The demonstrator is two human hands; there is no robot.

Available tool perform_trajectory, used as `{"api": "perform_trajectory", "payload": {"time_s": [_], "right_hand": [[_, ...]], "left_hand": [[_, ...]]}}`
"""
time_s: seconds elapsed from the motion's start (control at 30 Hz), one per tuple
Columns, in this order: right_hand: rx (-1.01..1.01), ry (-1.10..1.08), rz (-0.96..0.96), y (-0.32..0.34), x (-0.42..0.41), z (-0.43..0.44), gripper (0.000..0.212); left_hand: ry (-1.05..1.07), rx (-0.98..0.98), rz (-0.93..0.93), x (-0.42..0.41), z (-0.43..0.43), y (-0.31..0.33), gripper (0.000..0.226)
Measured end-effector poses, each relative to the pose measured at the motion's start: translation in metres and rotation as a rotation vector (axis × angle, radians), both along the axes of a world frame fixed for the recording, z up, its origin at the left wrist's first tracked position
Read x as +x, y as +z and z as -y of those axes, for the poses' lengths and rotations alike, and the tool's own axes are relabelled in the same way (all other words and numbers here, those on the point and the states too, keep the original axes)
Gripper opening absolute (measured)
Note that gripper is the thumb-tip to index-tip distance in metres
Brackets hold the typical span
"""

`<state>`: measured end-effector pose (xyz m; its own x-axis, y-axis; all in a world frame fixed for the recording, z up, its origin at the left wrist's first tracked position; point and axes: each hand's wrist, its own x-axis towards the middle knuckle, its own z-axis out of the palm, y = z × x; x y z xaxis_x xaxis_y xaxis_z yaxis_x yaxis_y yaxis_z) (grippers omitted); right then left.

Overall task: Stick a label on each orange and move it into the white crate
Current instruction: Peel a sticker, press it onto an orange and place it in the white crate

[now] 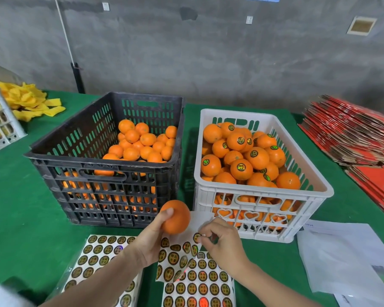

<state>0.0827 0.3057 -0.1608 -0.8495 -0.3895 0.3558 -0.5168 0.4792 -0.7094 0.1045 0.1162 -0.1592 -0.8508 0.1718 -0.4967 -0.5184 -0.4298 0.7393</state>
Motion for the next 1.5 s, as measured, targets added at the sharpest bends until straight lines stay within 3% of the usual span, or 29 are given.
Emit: {"api": "perform_trajectory", "payload": {"time_s": [0.2, 0.33, 0.47, 0.63, 0.8, 0.93, 1.1, 1.23, 1.43, 1.5], "right_hand": [[-0.116, 0.031, 0.092, 0.020, 0.007, -0.005, 0.026], [-0.211, 0.095, 0.252, 0.054, 0.000, -0.009, 0.016], [-0.200, 0.211, 0.450, 0.072, -0.004, -0.001, 0.013], [-0.157, 0.251, 0.405, 0.075, -0.002, 0.005, 0.017], [-0.354, 0.140, 0.601, 0.085, -0.007, 0.008, 0.021], [-0.331, 0.156, 0.720, 0.090, -0.008, 0.010, 0.027], [-0.170, 0.177, 0.618, 0.090, -0.008, 0.012, 0.024], [-0.042, 0.144, 0.430, 0.085, -0.006, 0.016, 0.024], [-0.076, 0.048, 0.267, 0.071, 0.002, 0.020, 0.015], [-0.116, 0.050, 0.299, 0.070, 0.002, 0.017, 0.030]], "left_hand": [[-0.068, -0.021, 0.054, 0.001, 0.004, 0.007, 0.112], [-0.051, -0.076, 0.137, 0.002, 0.004, 0.008, 0.092], [-0.075, -0.145, 0.159, 0.000, -0.003, 0.013, 0.093], [-0.113, -0.100, 0.129, 0.000, -0.007, 0.022, 0.086], [-0.151, -0.011, -0.037, 0.004, -0.007, 0.026, 0.098], [-0.199, 0.065, -0.148, 0.005, -0.002, 0.026, 0.099], [-0.257, 0.077, -0.199, 0.003, 0.003, 0.026, 0.087], [-0.293, 0.092, -0.218, 0.003, 0.003, 0.027, 0.073], [-0.316, 0.132, -0.223, 0.002, 0.004, 0.028, 0.075], [-0.338, 0.142, -0.223, 0.002, 0.006, 0.027, 0.074]]}}
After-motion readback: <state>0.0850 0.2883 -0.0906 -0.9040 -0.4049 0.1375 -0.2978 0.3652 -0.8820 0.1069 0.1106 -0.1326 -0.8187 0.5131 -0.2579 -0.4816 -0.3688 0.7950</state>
